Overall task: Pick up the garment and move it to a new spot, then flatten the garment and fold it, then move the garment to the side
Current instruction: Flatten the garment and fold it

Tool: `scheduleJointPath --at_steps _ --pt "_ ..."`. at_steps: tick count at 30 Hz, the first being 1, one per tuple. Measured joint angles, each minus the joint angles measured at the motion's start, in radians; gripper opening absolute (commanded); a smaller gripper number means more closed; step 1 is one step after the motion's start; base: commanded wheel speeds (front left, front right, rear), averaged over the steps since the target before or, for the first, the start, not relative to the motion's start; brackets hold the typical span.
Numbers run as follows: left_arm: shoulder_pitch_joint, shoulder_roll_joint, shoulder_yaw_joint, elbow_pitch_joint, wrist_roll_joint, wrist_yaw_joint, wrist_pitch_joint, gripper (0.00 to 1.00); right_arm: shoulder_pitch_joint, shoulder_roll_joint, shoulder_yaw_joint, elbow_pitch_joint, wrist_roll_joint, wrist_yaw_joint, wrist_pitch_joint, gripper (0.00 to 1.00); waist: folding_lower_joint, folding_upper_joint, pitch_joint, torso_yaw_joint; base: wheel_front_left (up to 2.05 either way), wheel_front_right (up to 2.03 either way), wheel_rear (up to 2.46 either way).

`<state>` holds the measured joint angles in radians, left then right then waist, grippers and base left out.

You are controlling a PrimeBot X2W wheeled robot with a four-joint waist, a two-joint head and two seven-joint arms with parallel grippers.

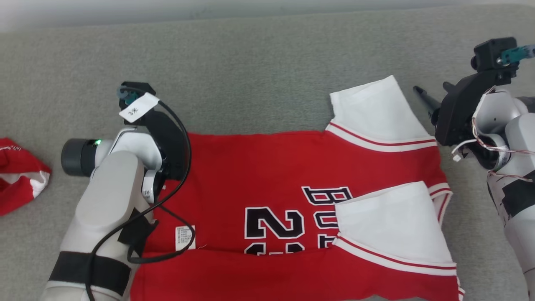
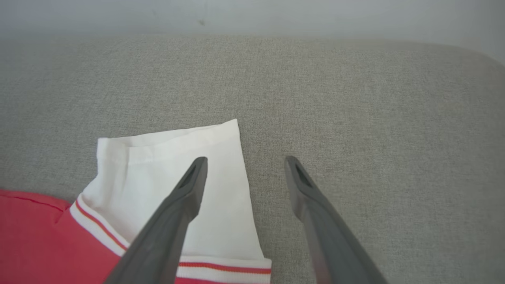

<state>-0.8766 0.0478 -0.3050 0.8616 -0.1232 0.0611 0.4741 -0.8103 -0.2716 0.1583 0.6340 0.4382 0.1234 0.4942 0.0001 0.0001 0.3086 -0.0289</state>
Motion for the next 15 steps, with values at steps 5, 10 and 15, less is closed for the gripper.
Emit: scheduleJointPath --at_steps 5,10,15 --pt "-0.033 -0.013 -0.014 -0.007 0.0 -0.001 -0.018 0.0 -0.039 -0.01 -0.005 0.026 0.029 0.0 0.008 1.0 0.0 0.0 0.04 0.043 0.0 0.0 0.0" --pt "-0.063 -0.022 -0.036 -0.019 0.0 -0.018 -0.039 0.0 -0.065 -0.021 0.0 0.059 0.029 0.0 0.016 1.0 0.0001 0.0 0.09 0.091 0.0 0.0 0.0" --pt "-0.077 -0.031 -0.051 -0.022 -0.002 -0.026 -0.063 0.0 -0.079 -0.036 0.006 0.092 0.027 0.0 0.013 1.0 0.0 0.0 0.124 0.127 0.0 0.0 0.0"
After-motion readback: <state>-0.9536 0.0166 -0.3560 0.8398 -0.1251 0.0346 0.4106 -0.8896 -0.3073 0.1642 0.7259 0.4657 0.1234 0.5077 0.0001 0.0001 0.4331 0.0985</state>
